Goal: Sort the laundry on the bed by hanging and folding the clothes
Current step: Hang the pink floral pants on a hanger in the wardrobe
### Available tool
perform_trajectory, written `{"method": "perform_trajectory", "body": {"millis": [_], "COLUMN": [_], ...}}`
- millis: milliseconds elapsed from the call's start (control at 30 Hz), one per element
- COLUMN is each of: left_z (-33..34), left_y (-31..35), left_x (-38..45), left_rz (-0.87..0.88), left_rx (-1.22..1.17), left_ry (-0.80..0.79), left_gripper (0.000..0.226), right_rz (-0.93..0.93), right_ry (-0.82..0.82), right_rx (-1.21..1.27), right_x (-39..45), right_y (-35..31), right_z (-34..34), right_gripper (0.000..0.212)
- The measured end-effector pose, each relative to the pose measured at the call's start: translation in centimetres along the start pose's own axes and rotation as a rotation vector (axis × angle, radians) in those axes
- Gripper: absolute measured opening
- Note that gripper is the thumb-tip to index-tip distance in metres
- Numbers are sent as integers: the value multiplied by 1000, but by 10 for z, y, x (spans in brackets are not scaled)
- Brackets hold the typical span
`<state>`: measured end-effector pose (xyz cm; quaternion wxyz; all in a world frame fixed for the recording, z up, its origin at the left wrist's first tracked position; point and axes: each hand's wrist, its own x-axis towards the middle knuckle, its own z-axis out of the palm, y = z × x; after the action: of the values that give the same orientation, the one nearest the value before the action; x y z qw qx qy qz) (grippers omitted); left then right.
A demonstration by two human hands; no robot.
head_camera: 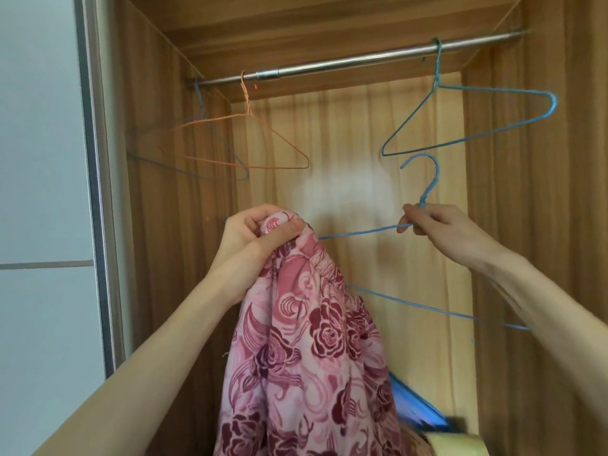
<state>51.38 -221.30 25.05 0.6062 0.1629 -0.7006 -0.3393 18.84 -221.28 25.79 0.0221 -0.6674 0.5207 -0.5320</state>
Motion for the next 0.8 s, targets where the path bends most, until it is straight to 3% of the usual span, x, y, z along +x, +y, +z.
{"method": "perform_trajectory", "body": {"millis": [200,300,433,600,700,800], "left_z": [-7,-8,-11,-15,-14,-14], "left_y": [8,12,12,13,15,18], "left_x": [-17,-23,-29,-31,-30,-30], "left_rz": [9,22,41,50,51,32], "left_rx": [47,75,120,132,177,184], "left_ry": [-46,-69,-69,-44,-80,-123], "left_gripper": [5,18,21,20,30,26], "right_rz": [-67,-29,-48,-26,-32,-21], "right_ry": [157,170,73,-48,-148,-202], "right_rx": [207,265,278,222,200,202], "right_x": [6,13,17,20,20,20], "right_y": [1,3,4,10,8,5], "right_z": [-7,-10,-16,-25,-19,-21], "right_gripper": [61,45,39,53,56,59]}}
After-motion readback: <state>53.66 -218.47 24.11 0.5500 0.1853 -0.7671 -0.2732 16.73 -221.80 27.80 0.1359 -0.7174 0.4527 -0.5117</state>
